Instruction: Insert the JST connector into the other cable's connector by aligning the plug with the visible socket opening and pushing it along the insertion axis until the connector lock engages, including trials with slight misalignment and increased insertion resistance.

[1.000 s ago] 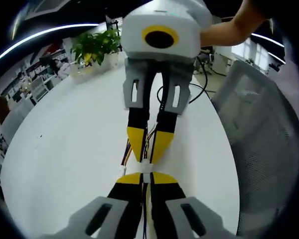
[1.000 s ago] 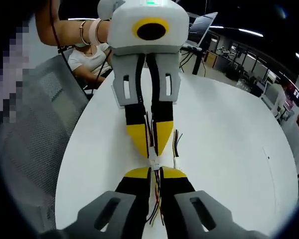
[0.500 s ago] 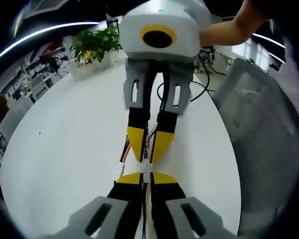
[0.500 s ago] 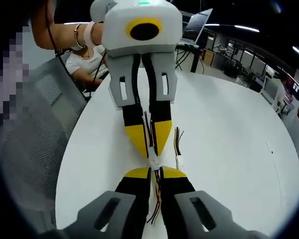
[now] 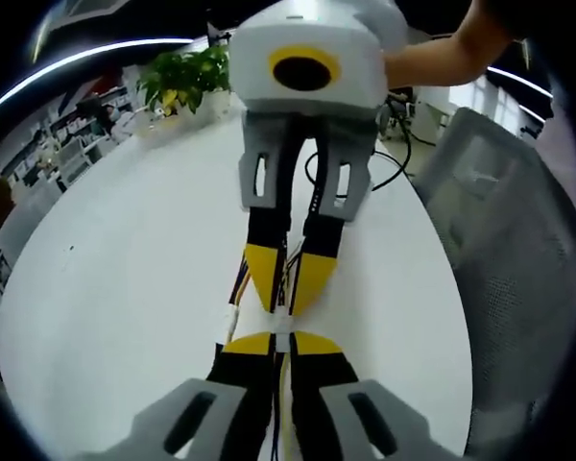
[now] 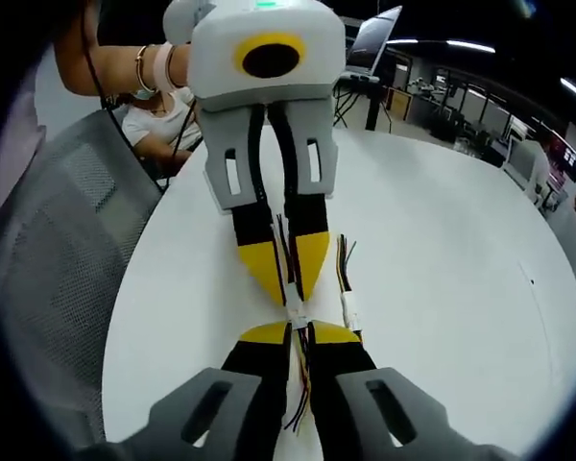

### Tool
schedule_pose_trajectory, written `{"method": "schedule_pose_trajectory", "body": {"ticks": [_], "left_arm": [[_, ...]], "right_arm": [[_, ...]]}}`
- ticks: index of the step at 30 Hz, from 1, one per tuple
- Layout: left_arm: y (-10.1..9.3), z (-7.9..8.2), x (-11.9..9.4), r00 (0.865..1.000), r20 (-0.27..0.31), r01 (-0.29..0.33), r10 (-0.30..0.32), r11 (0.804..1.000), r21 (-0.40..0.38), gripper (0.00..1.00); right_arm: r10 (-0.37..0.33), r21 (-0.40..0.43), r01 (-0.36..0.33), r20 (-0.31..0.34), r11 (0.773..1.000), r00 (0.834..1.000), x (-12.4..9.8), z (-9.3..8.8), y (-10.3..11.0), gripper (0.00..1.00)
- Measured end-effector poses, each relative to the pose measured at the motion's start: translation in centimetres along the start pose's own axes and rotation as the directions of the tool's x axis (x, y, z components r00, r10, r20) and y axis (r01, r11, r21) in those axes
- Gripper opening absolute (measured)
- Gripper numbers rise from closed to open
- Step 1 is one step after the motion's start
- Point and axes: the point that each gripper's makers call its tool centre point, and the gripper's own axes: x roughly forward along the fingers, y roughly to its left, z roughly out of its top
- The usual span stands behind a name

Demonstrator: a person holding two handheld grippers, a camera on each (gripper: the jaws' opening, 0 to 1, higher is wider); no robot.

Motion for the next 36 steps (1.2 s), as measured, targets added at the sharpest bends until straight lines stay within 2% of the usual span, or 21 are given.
{"method": "schedule_pose_trajectory", "body": {"ticks": [18,36], "left_arm": [[-0.1,-1.0,1.0,1.0,-0.015,0.022,-0.023,0.999,-0.031,0.0],[0.0,-1.4,1.4,1.0,0.005,0.026,-0.026,0.998,-0.062,0.0]], "right_arm": [[0.02,0.011,-0.02,-0.014,1.0,1.0,1.3,-1.0,-0.4,0.04],[0.023,0.046,-0.023,0.002,0.999,1.0,1.6,-1.3,-0.4,0.04]]}}
